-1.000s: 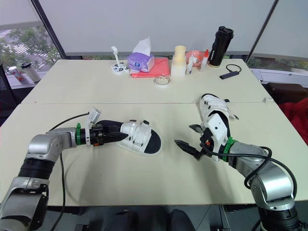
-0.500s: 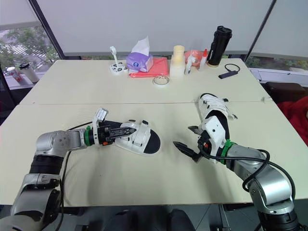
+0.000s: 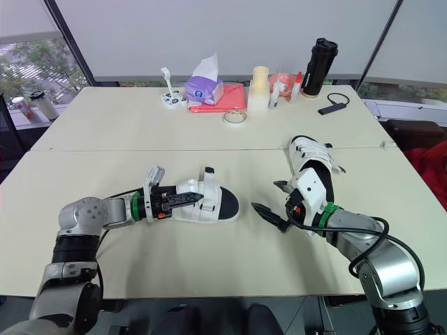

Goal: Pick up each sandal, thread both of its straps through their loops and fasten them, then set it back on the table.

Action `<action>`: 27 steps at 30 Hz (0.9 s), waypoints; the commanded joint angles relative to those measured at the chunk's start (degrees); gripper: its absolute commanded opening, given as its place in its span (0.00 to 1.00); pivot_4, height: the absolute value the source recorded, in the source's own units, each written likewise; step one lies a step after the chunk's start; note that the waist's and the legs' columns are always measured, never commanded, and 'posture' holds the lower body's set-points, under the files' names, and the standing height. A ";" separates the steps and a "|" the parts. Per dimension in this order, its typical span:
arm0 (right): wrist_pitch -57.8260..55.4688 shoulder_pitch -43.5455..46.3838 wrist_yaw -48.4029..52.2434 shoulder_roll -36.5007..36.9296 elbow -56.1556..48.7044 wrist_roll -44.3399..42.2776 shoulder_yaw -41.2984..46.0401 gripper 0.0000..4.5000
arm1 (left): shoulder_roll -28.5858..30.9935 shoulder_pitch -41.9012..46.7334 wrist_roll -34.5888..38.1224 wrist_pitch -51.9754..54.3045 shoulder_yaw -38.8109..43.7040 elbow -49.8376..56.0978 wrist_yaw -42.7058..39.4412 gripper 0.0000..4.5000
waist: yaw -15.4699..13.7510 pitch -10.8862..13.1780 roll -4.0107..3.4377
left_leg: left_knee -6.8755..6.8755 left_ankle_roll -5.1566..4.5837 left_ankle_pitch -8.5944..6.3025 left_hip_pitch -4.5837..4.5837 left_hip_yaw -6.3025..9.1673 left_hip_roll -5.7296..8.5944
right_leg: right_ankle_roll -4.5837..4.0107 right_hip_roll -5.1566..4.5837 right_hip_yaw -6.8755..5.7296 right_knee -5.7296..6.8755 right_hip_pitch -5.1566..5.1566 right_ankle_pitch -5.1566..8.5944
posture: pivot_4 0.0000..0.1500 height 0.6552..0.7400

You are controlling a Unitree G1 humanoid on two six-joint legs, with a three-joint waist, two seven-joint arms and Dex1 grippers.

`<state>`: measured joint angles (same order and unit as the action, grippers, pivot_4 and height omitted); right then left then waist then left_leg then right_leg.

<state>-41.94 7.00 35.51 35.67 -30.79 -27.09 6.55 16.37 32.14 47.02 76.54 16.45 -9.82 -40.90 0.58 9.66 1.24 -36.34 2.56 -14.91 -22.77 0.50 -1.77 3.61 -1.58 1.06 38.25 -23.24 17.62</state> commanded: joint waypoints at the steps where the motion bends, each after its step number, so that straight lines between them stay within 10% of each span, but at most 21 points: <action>1: 1.88 0.64 -1.29 -0.59 -0.07 0.75 0.36 1.00 | -6.75 0.49 3.95 -2.27 4.32 9.11 8.48 0.01 | -0.18 0.00 0.00 | -0.03 0.00 0.00 -0.04 0.01 0.00 | 0.02 -0.01 0.00 -0.01 0.00 -0.01 | 1.00 1.00; 10: 5.17 4.96 -5.06 -2.53 2.69 3.36 0.05 1.00 | -31.38 1.76 -1.90 -32.63 4.40 19.92 31.81 0.01 | 0.13 -0.02 -0.03 | -0.77 -0.07 -0.05 -0.46 -0.09 0.05 | 0.51 0.01 0.22 -0.05 -0.10 -0.35 | 1.00 1.00; 18: 5.75 7.39 -4.78 -2.61 4.34 4.04 -1.15 1.00 | -37.03 13.75 -12.52 -68.51 2.10 -14.68 41.18 0.01 | -1.35 0.01 0.01 | -0.91 -0.16 -0.09 -0.61 -0.19 0.31 | 0.58 0.03 0.20 -0.12 -0.15 -0.40 | 1.00 1.00; 27: 5.18 6.37 -5.81 -3.08 2.89 4.30 -1.18 1.00 | -36.25 24.41 -6.86 -79.26 3.86 -34.96 34.82 0.01 | -2.05 0.02 0.04 | -0.93 -0.23 -0.13 -0.77 -0.15 0.50 | 0.67 -0.01 0.24 -0.27 -0.15 -0.41 | 1.00 1.00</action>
<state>-37.18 13.44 30.09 32.71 -25.55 -22.75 4.64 -10.47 52.95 39.12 -0.45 20.05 -44.49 -4.37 -1.47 9.68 1.27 -37.26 2.32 -15.04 -23.53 0.35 -1.27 4.28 -1.57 1.30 37.99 -23.40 17.20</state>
